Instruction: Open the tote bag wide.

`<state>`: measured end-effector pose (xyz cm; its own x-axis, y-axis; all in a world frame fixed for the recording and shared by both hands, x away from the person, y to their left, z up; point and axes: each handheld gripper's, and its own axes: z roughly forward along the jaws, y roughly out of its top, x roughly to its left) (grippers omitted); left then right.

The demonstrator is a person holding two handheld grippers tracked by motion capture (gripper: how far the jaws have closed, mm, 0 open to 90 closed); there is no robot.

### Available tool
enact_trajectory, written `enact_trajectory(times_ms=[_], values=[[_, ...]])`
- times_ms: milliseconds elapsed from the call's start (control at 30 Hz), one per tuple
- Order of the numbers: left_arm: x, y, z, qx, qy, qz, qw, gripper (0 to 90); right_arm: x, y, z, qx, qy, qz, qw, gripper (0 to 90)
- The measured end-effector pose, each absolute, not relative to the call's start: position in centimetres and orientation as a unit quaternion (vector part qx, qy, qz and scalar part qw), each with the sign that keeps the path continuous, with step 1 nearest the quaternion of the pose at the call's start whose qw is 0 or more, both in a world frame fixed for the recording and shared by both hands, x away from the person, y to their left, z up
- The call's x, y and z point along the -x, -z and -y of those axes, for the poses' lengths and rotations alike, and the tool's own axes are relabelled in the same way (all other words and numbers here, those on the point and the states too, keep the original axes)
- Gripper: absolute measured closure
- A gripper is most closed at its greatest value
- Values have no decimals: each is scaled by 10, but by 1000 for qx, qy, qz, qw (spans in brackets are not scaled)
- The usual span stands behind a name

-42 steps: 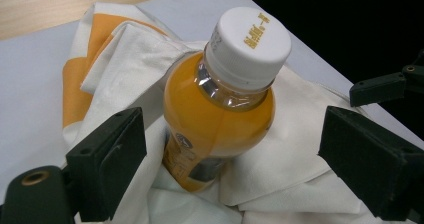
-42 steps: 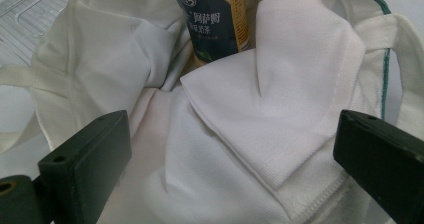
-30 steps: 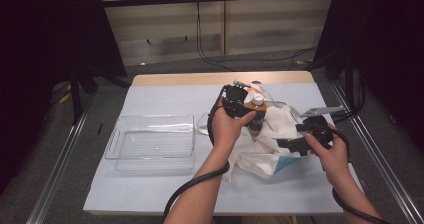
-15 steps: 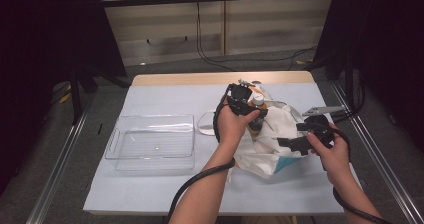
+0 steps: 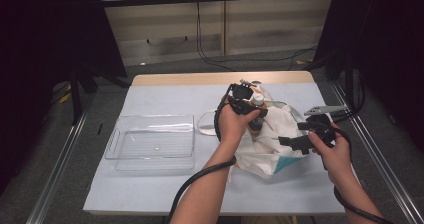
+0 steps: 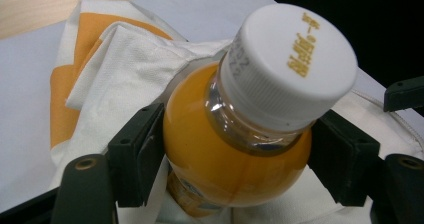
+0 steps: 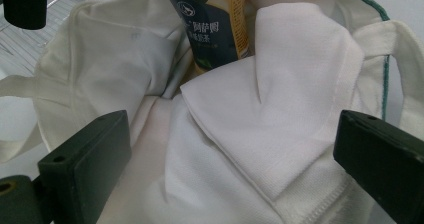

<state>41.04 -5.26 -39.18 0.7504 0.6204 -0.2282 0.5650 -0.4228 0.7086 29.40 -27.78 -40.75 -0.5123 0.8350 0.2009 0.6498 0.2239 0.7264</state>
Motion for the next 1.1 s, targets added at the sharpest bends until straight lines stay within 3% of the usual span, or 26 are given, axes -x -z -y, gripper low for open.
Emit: enact_trajectory(times_ms=[1100], values=[[-409,341,42,-875,-1,-349,336,302,-292,403,280,-473,-412,-770,114,17]])
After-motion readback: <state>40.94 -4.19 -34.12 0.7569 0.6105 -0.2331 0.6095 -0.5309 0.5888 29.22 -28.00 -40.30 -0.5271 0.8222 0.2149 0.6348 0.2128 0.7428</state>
